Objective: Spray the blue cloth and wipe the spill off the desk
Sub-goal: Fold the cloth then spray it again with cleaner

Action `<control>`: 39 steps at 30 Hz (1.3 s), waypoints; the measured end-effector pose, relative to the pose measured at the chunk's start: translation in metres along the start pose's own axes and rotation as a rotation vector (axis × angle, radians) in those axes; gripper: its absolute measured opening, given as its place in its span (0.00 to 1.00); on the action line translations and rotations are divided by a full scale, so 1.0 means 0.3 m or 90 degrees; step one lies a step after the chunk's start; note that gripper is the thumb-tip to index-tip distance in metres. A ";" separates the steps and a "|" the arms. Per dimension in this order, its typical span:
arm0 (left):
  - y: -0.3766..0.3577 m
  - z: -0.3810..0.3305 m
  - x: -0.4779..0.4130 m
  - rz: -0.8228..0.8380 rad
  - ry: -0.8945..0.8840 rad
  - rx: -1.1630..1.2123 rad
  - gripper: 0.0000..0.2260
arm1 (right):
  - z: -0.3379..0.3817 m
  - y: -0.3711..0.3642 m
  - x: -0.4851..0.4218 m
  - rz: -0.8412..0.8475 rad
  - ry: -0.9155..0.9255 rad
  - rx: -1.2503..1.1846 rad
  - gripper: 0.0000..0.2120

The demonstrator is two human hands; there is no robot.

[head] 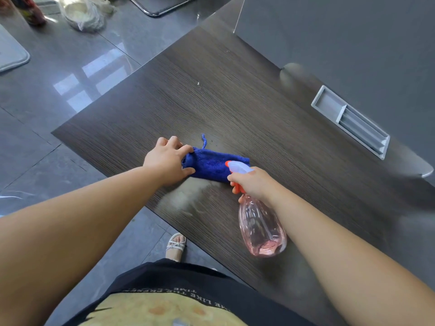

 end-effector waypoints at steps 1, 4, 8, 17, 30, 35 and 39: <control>0.000 -0.001 0.000 0.001 -0.001 -0.003 0.26 | -0.011 0.011 -0.001 -0.007 -0.007 0.007 0.21; -0.002 -0.004 0.000 0.005 -0.004 -0.007 0.26 | -0.022 0.028 0.004 -0.008 -0.010 -0.019 0.18; -0.003 -0.001 -0.002 0.006 -0.002 -0.002 0.26 | -0.006 0.029 0.024 -0.004 0.034 -0.003 0.07; 0.010 0.020 -0.022 0.032 0.037 0.066 0.23 | 0.014 0.058 0.047 0.021 0.062 0.003 0.05; 0.121 0.099 -0.224 -0.002 0.097 0.021 0.25 | 0.181 0.385 -0.015 -0.131 0.254 -0.183 0.21; 0.076 0.106 -0.253 0.077 0.105 0.002 0.36 | 0.280 0.477 -0.086 -0.264 0.334 -0.285 0.19; 0.059 0.100 -0.257 0.084 0.122 -0.028 0.39 | 0.388 0.465 -0.165 -0.311 0.394 -0.295 0.32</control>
Point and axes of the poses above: each hand's wrist, its own x-axis away from the middle knuckle, its own y-axis out of the back of the hand, z = x × y, the point moved 10 cm from there along -x, towards the middle knuckle, and after that the axes turned 9 degrees about -z, right-handed, at the moved point
